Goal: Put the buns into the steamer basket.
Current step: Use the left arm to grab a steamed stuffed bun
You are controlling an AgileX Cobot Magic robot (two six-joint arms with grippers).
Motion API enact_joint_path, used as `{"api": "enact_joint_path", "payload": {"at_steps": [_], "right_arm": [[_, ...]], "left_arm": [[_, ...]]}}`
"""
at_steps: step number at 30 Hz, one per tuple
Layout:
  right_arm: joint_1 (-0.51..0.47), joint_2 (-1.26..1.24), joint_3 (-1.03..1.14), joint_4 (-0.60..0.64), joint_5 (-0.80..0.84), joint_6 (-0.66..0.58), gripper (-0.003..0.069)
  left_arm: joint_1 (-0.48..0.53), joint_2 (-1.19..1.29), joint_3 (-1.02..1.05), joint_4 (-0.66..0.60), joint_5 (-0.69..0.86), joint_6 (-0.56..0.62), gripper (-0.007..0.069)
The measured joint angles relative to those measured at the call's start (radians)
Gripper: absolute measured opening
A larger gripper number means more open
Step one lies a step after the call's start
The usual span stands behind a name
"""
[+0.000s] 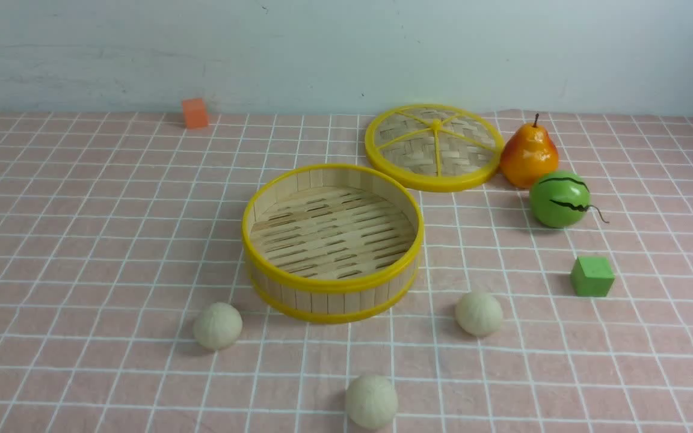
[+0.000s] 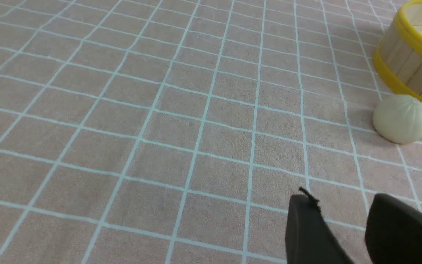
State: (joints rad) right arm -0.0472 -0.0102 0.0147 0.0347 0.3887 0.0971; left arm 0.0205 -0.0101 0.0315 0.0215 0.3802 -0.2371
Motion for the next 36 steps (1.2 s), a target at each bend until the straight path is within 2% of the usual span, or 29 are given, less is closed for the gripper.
{"api": "enact_joint_path", "payload": {"at_steps": [28, 32, 35, 36], "right_arm": [[0.000, 0.000, 0.000, 0.000, 0.000, 0.000, 0.0239], [0.000, 0.000, 0.000, 0.000, 0.000, 0.000, 0.0239], [0.000, 0.000, 0.000, 0.000, 0.000, 0.000, 0.0239], [0.000, 0.000, 0.000, 0.000, 0.000, 0.000, 0.0239]], "left_arm": [[0.000, 0.000, 0.000, 0.011, -0.004, -0.011, 0.0237], [0.000, 0.000, 0.000, -0.299, -0.045, -0.252, 0.0237], [0.000, 0.000, 0.000, -0.615, -0.061, -0.482, 0.0237], [0.000, 0.000, 0.000, -0.629, -0.063, -0.491, 0.0237]]}}
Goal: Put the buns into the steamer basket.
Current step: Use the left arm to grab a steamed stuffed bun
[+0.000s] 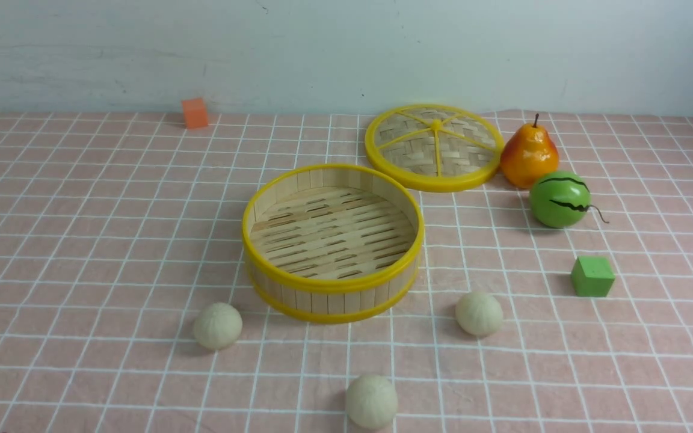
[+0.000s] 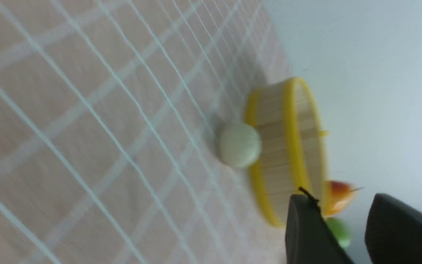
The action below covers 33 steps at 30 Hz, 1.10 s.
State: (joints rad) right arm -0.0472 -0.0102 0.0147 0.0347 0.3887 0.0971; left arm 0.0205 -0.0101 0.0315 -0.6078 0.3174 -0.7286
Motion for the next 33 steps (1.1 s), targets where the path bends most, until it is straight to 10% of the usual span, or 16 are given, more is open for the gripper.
{"api": "enact_joint_path", "payload": {"at_steps": [9, 18, 23, 33], "right_arm": [[0.000, 0.000, 0.000, 0.000, 0.000, 0.000, 0.0239], [0.000, 0.000, 0.000, 0.000, 0.000, 0.000, 0.0239], [0.000, 0.000, 0.000, 0.000, 0.000, 0.000, 0.0239], [0.000, 0.000, 0.000, 0.000, 0.000, 0.000, 0.0239]], "left_arm": [[0.000, 0.000, 0.000, -0.142, -0.009, -0.060, 0.0237], [0.000, 0.025, -0.264, -0.082, 0.100, 0.429, 0.0198], [0.000, 0.355, -0.616, 0.208, 0.469, 0.534, -0.0011], [-0.043, 0.845, -0.994, 0.513, 0.897, 0.729, -0.0014]]}}
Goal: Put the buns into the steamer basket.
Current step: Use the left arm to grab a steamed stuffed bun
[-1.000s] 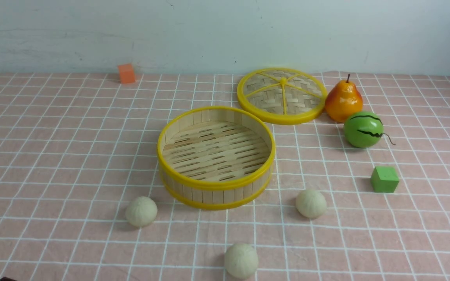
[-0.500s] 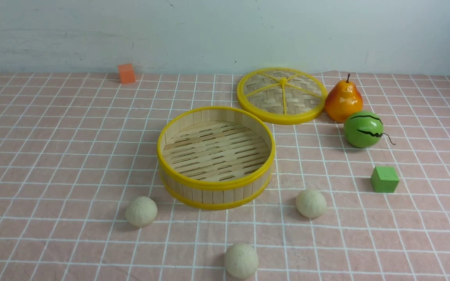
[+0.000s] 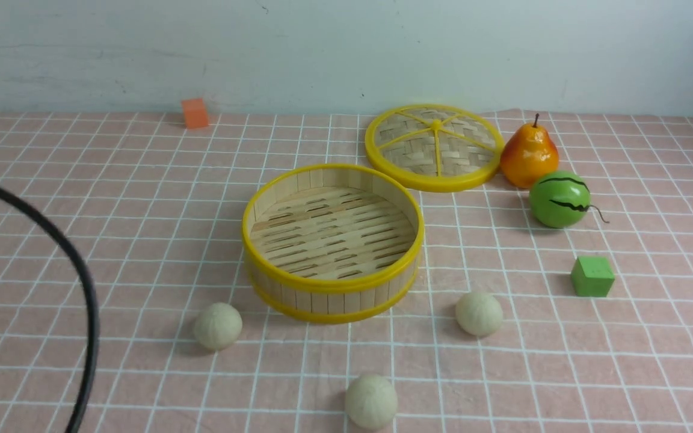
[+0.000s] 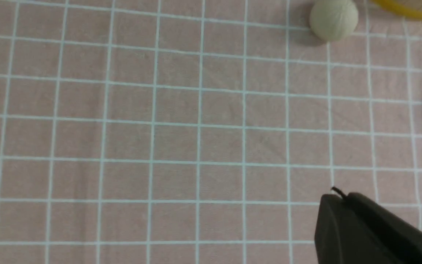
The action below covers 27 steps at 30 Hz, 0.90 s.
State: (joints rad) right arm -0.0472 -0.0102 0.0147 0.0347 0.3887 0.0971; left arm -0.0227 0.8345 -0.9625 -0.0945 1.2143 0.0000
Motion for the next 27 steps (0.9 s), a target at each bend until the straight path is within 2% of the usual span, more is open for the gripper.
{"api": "enact_joint_path", "payload": {"at_steps": [6, 10, 13, 14, 17, 21, 23, 27], "right_arm": [[0.000, 0.000, 0.000, 0.000, 0.000, 0.000, 0.0239], [0.000, 0.000, 0.000, 0.000, 0.000, 0.000, 0.0239], [0.000, 0.000, 0.000, 0.000, 0.000, 0.000, 0.0239], [0.000, 0.000, 0.000, 0.000, 0.000, 0.000, 0.0239], [0.000, 0.000, 0.000, 0.000, 0.000, 0.000, 0.0239], [0.000, 0.000, 0.000, 0.000, 0.000, 0.000, 0.0239], [0.000, 0.000, 0.000, 0.000, 0.000, 0.000, 0.0239], [0.000, 0.000, 0.000, 0.000, 0.000, 0.000, 0.0239]], "left_arm": [[-0.164, 0.286, -0.112, 0.015, -0.012, -0.013, -0.0013], [-0.207, 0.434, -0.176, 0.036, -0.034, -0.024, 0.0022], [-0.264, 0.594, -0.250, 0.051, -0.075, -0.014, 0.0158], [-0.264, 0.602, -0.250, 0.052, -0.075, -0.013, 0.0168], [-0.315, 0.729, -0.314, 0.068, -0.141, -0.012, 0.0350], [-0.330, 0.856, -0.369, 0.079, -0.217, -0.071, 0.0498], [-0.330, 0.925, -0.402, 0.086, -0.239, -0.100, 0.0541], [-0.330, 1.026, -0.428, 0.095, -0.258, -0.115, 0.0545]]}}
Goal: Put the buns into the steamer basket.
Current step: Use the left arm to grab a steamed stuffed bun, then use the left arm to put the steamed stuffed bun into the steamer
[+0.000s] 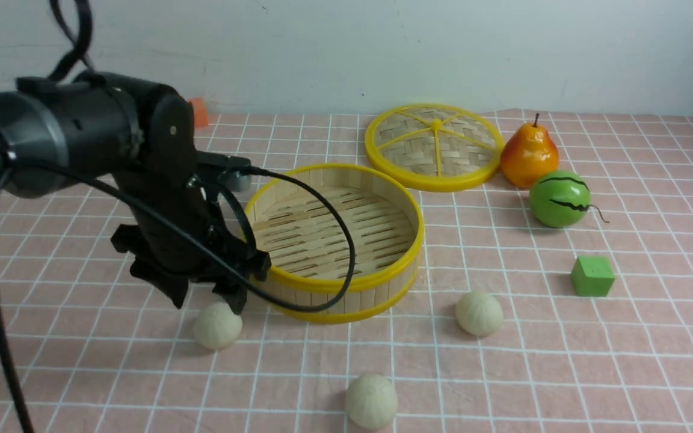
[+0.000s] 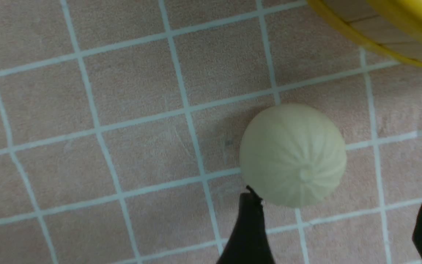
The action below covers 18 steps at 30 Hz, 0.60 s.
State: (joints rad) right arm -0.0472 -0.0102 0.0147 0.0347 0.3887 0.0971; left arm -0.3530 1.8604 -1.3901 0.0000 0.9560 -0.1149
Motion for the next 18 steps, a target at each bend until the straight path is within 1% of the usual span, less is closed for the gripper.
{"api": "enact_joint_path", "payload": {"at_steps": [3, 6, 8, 9, 10, 11, 13, 14, 15, 17, 18], "right_arm": [[0.000, 0.000, 0.000, 0.000, 0.000, 0.000, 0.0239], [0.000, 0.000, 0.000, 0.000, 0.000, 0.000, 0.0239], [0.000, 0.000, 0.000, 0.000, 0.000, 0.000, 0.0239], [0.000, 0.000, 0.000, 0.000, 0.000, 0.000, 0.0239], [0.000, 0.000, 0.000, 0.000, 0.000, 0.000, 0.0239], [0.000, 0.000, 0.000, 0.000, 0.000, 0.000, 0.0239], [0.000, 0.000, 0.000, 0.000, 0.000, 0.000, 0.0239], [0.000, 0.000, 0.000, 0.000, 0.000, 0.000, 0.0239], [0.000, 0.000, 0.000, 0.000, 0.000, 0.000, 0.0239], [0.000, 0.000, 0.000, 0.000, 0.000, 0.000, 0.0239], [0.000, 0.000, 0.000, 0.000, 0.000, 0.000, 0.0239]], "left_arm": [[0.000, 0.057, -0.004, 0.009, -0.021, -0.003, 0.0519], [0.000, 0.094, -0.005, 0.016, -0.038, -0.006, 0.0465], [0.000, 0.105, -0.005, 0.021, -0.042, -0.007, 0.0388], [0.000, 0.104, -0.009, 0.023, -0.041, -0.008, 0.0337], [0.000, 0.104, -0.022, 0.027, -0.025, -0.008, 0.0267], [0.000, 0.104, -0.036, 0.028, -0.009, -0.008, 0.0218], [-0.001, 0.101, -0.079, 0.029, 0.036, -0.008, 0.0094], [-0.001, 0.099, -0.091, 0.028, 0.047, -0.008, 0.0081], [-0.004, 0.090, -0.151, 0.026, 0.095, -0.005, 0.0014], [-0.014, 0.073, -0.244, 0.021, 0.138, 0.005, -0.0001], [-0.016, 0.071, -0.253, 0.021, 0.142, 0.006, -0.0001]]}}
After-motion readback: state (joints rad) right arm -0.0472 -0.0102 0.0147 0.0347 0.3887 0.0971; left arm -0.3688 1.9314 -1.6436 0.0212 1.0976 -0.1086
